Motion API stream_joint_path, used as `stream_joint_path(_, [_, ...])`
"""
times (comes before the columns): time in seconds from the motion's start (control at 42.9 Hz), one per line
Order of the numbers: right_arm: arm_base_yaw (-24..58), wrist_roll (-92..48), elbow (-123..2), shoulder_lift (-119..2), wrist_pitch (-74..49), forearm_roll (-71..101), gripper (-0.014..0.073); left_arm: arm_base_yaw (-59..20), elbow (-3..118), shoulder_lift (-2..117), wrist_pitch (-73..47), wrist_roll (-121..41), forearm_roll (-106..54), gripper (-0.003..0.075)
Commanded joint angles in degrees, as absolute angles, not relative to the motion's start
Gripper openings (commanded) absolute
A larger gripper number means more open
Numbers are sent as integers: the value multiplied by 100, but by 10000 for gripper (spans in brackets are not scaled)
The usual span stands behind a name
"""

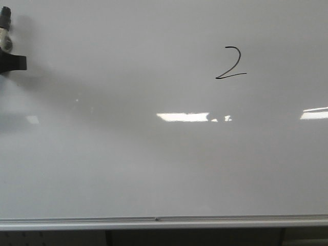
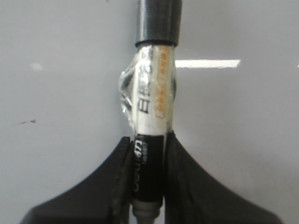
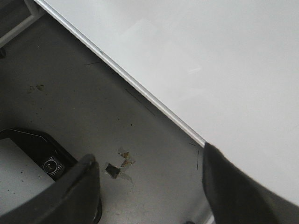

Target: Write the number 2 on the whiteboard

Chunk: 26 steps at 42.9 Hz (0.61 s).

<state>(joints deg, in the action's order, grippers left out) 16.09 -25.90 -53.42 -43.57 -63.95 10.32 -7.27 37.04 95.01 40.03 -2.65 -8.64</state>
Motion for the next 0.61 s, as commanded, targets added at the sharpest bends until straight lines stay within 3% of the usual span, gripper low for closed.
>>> stream_joint_path(0.0, [1571, -2600, -5502, -4333, -6103, 1087, 498, -739, 3882, 9326, 4138, -221, -864, 233])
stream_joint_path(0.117, [1571, -2596, -5502, -4333, -6103, 1093, 498, -739, 3891, 9253, 3892, -221, -864, 383])
stream_joint_path(0.186, [1571, -2551, -5502, -4333, -6103, 1092, 498, -739, 3891, 9091, 3562, -245, -864, 425])
stream_joint_path(0.489, [1571, -2504, -5502, -4333, -6103, 1099, 498, -739, 3912, 7576, 1650, -289, -623, 428])
stream_joint_path(0.583, [1571, -2460, -5502, -4333, -6103, 1099, 498, -739, 4122, 6953, 558, -289, -343, 428])
